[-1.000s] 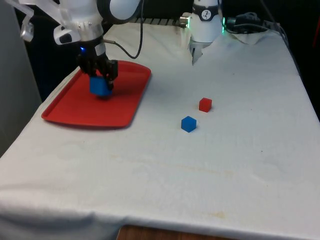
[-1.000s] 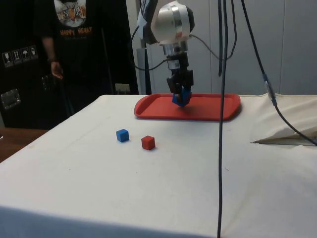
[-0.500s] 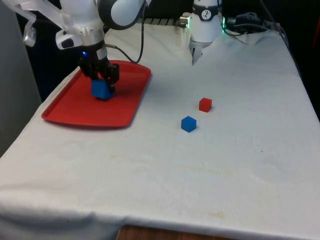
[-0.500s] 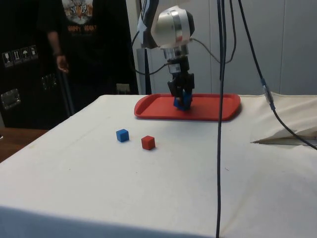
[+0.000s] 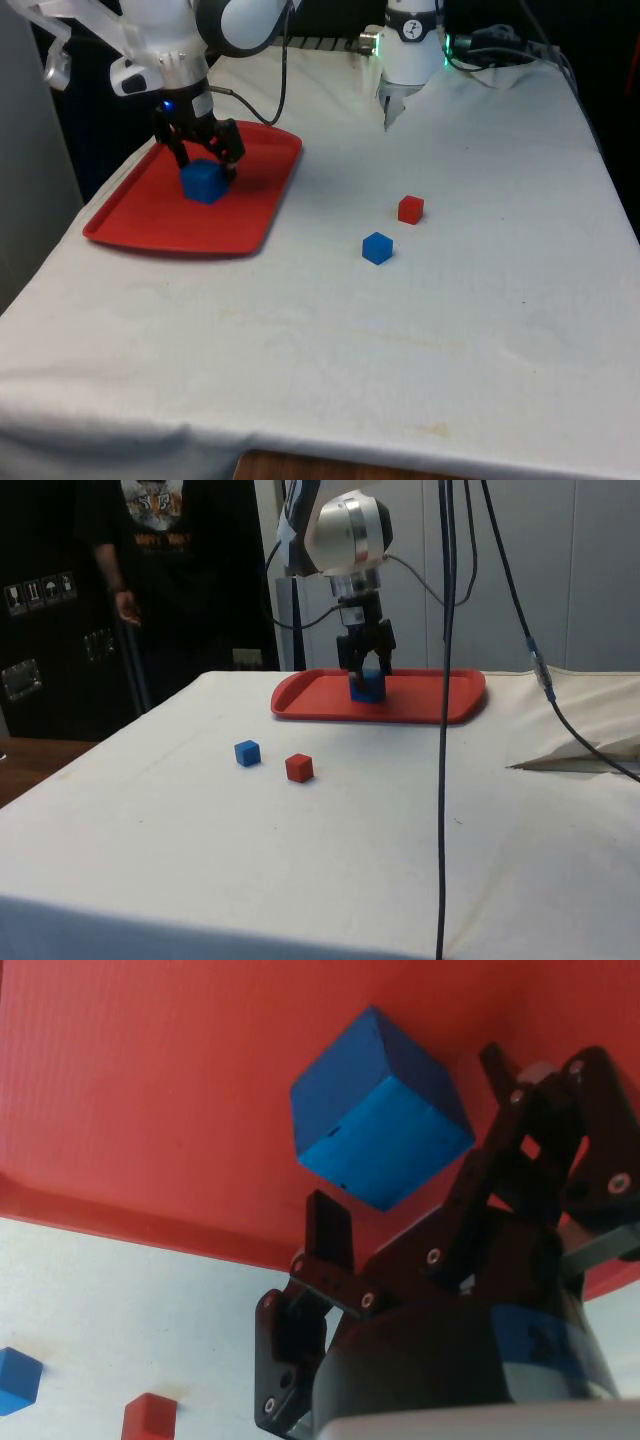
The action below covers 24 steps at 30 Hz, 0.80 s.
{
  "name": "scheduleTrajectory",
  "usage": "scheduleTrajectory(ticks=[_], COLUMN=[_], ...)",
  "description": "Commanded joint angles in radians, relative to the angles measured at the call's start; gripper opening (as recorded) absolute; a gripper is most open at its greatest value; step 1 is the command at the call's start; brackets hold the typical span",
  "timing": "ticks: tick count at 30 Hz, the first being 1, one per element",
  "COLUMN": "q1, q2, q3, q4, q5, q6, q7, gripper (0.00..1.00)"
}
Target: Pick up the largest block and place it onto the tray.
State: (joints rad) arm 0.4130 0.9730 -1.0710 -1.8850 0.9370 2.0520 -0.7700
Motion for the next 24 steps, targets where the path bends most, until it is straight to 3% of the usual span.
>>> scheduleTrajectory(ticks=[1,6,14,15,18,21,22,24], q1=[0.0,0.001,0.041,0.037,0.059,0.067,0.077,0.085], q2=[-0.002,0.0,-0.027,-0.021,-0.034,-0.037,-0.042,-0.044], q3=[-0.001,-0.002,-0.066,-0.063,-0.094,-0.107,-0.122,-0.136], q4=[0.0,0.0,-0.005,-0.001,-0.006,-0.006,-0.005,-0.005], q5=[-0.002,0.0,-0.009,-0.002,-0.011,-0.011,-0.013,-0.013], q6=[-0.003,0.0,-0.043,-0.042,-0.061,-0.071,-0.081,-0.091], q7=[-0.001,0.0,-0.005,-0.004,-0.007,-0.007,-0.007,-0.008], gripper=[1.0,1.0,1.0,1.0,1.0,1.0,1.0,1.0])
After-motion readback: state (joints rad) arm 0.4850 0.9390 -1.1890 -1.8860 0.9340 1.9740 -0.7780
